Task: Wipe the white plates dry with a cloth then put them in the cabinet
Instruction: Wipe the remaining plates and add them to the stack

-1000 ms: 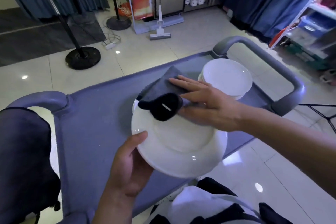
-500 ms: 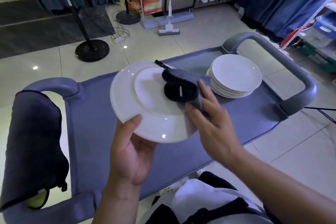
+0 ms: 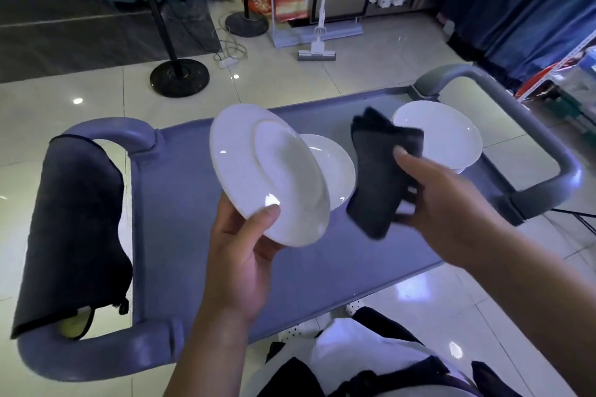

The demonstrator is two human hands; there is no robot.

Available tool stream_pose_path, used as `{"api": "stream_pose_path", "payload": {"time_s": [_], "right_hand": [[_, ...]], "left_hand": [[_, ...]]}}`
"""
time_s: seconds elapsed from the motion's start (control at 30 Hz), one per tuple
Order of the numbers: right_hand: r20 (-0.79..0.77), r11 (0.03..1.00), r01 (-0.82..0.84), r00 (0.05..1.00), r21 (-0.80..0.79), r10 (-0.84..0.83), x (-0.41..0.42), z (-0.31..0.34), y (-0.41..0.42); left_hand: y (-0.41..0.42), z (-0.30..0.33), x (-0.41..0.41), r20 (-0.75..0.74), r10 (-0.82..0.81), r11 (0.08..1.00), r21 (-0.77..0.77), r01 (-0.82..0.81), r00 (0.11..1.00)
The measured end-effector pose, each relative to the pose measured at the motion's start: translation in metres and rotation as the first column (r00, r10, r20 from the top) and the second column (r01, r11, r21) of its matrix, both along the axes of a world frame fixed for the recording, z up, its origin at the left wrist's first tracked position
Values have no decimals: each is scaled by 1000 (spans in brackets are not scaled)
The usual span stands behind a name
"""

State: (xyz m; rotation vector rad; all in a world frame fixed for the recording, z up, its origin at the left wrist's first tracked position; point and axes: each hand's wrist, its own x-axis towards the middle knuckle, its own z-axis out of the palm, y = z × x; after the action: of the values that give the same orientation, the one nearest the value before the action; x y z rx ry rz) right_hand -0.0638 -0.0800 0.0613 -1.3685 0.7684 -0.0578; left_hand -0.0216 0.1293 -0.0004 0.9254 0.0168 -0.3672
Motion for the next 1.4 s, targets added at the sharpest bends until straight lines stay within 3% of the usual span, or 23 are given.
{"api": "stream_pose_path", "payload": {"time_s": [0.1,0.2,0.27,0.37,0.43,0.63,0.8,0.87,0.93,1.0,1.07,1.13,1.17,1.2,1.27,1.33,1.4], "right_hand": [[79,926,-103,987,-364,141,22,11,13],[-80,708,-328,929,-625,360,32,11,37],[-135,653,-377,911,-657,390,26,0,52],[-47,687,-418,871,-594,489,9,-21,71],[14,658,-448,820,-605,572,0,-31,81],[10,472,-413,745,-779,667,-9,-52,71],[-28,167,-272,591,-948,806,-24,-69,48],[-28,136,-249,562,-959,827,-27,-69,35],[-15,150,-249,558,-957,830,-32,-72,20],[35,265,-321,576,-909,817,-40,-79,1],[144,573,-387,726,-723,672,-47,-83,-14],[183,911,-252,929,-328,322,-45,-81,-30],[124,982,-146,979,-117,160,-42,-82,-40],[59,999,-42,997,34,40,-40,-82,-47],[10,993,40,999,110,-42,-36,-76,-59],[106,1000,20,994,2,-21,-33,-69,-63],[236,975,-86,962,-203,134,-31,-58,-62]], "left_hand": [[-11,1,-11,-43,-81,997,-22,81,996],[-15,4,-15,-69,-155,987,-55,152,985],[-12,4,-14,-82,-133,990,-54,129,988],[-8,1,-10,-102,-78,997,-37,74,992],[-5,-1,-11,-114,-54,998,-46,49,992],[-1,1,-12,-188,-6,992,-125,-18,982],[2,-1,-8,-283,27,982,-171,-78,959],[3,0,-5,-308,37,984,-157,-89,951],[2,0,-1,-302,36,983,-159,-87,952],[1,0,4,-285,56,981,-164,-106,957],[1,3,12,-272,73,980,-158,-119,960],[0,5,19,-271,70,982,-149,-114,960],[-2,5,21,-271,62,984,-143,-104,960],[-5,6,22,-274,51,986,-141,-92,960],[-16,6,22,-290,13,988,-145,-57,957],[-30,7,20,-318,-20,991,-129,-23,948],[-47,7,19,-350,-45,994,-105,9,936]]}}
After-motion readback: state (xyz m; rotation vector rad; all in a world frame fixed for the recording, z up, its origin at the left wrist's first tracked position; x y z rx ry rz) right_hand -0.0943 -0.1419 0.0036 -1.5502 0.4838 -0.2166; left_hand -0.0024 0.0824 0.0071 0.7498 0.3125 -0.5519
